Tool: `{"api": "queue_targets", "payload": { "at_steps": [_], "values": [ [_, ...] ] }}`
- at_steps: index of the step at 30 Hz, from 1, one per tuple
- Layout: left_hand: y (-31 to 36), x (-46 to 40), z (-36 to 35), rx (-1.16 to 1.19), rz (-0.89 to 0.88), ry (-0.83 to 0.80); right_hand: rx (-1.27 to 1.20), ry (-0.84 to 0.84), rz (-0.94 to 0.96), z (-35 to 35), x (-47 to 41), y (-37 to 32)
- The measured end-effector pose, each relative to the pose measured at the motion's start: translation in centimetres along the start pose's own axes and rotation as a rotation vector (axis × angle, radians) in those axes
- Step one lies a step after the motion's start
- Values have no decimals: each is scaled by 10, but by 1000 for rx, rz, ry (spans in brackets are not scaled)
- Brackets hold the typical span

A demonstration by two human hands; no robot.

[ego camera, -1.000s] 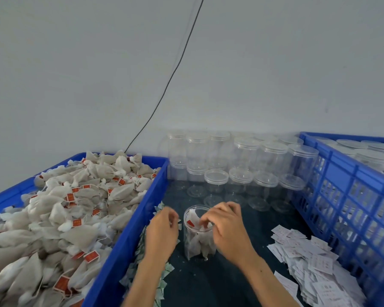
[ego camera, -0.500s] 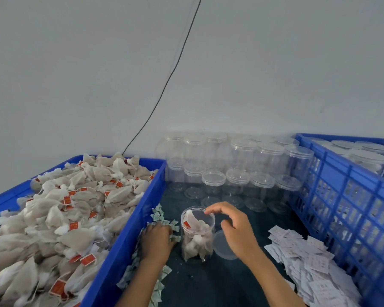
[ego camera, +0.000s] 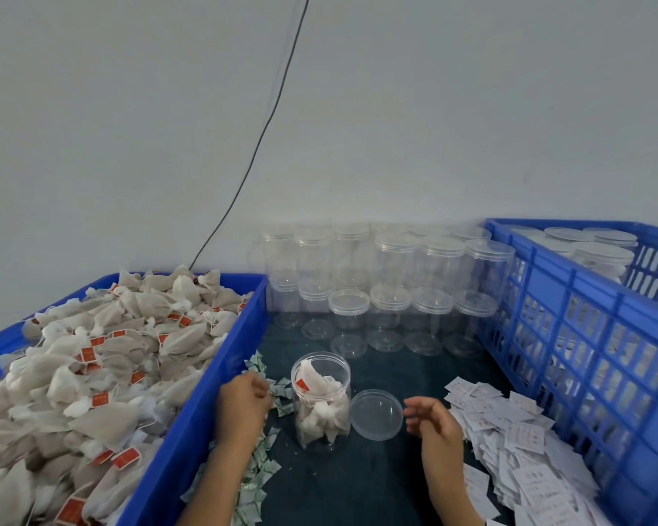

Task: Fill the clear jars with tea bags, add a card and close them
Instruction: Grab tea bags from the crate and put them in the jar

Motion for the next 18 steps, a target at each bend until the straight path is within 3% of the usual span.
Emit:
{"api": "queue_targets", "payload": {
  "at_steps": [4, 8, 12, 15, 18],
  "values": [
    [36, 5, 31, 279, -61, 278, 67, -63, 15, -6, 0, 7],
    [77, 17, 32, 451, -229, 144, 106, -75, 22, -5, 0, 11],
    [88, 23, 16, 252, -269, -19, 95, -61, 8, -3, 1, 13],
    [85, 25, 8, 10, -311, -34, 93, -55, -2, -4, -1, 12],
    [80, 23, 7, -6, -361, 14, 90, -17, -9, -3, -9, 5]
  ]
}}
Point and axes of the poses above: each hand's wrist, its own x-axis away from the middle knuckle, its own z-axis out of the back of the hand, y = z × x, the point moved 3 cm from there along -x, towards the middle knuckle, and after that the axes turned 2 degrees about -x, right-handed, at the moved point
